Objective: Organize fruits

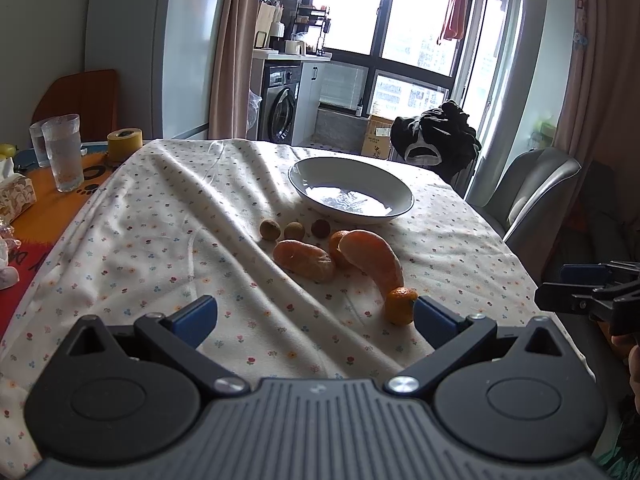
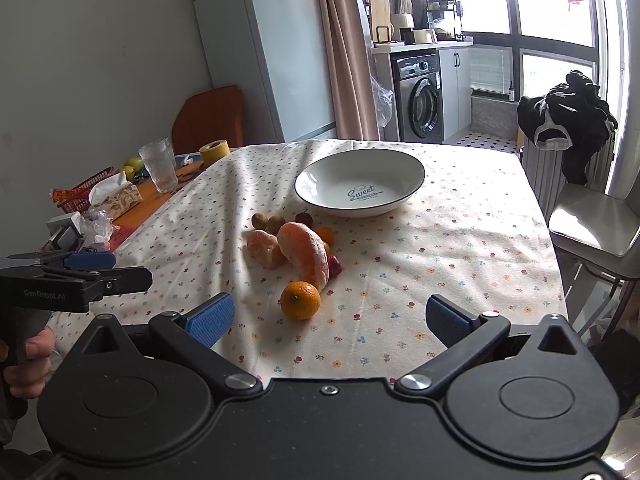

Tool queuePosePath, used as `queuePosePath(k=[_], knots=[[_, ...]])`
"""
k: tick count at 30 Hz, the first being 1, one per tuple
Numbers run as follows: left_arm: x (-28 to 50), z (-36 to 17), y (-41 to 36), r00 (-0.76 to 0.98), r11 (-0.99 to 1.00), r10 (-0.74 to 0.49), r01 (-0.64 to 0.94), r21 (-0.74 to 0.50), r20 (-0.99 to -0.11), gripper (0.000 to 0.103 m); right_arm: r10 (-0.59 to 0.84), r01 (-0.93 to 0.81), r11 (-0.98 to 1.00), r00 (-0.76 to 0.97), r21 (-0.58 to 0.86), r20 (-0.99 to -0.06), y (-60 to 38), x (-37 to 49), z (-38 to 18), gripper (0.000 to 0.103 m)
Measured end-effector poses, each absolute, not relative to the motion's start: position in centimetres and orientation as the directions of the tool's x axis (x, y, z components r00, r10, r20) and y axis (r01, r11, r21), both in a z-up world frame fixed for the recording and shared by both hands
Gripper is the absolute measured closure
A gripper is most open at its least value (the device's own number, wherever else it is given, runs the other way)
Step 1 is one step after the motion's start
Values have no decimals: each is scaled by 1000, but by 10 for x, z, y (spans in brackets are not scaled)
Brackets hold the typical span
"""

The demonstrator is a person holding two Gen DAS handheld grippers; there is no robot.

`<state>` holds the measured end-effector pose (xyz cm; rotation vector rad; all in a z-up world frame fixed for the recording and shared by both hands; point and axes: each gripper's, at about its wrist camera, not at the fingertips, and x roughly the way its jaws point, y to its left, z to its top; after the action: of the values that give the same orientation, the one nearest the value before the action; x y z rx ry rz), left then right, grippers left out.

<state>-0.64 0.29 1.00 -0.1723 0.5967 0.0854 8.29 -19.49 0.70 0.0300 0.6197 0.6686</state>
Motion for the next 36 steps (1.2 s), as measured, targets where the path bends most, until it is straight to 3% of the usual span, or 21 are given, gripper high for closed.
queuePosePath(k=[36], knots=[[-10,11,-1,831,985,18,-110,-131,-556,0,614,-589,773,602,234,-511,-190,79,10,0]])
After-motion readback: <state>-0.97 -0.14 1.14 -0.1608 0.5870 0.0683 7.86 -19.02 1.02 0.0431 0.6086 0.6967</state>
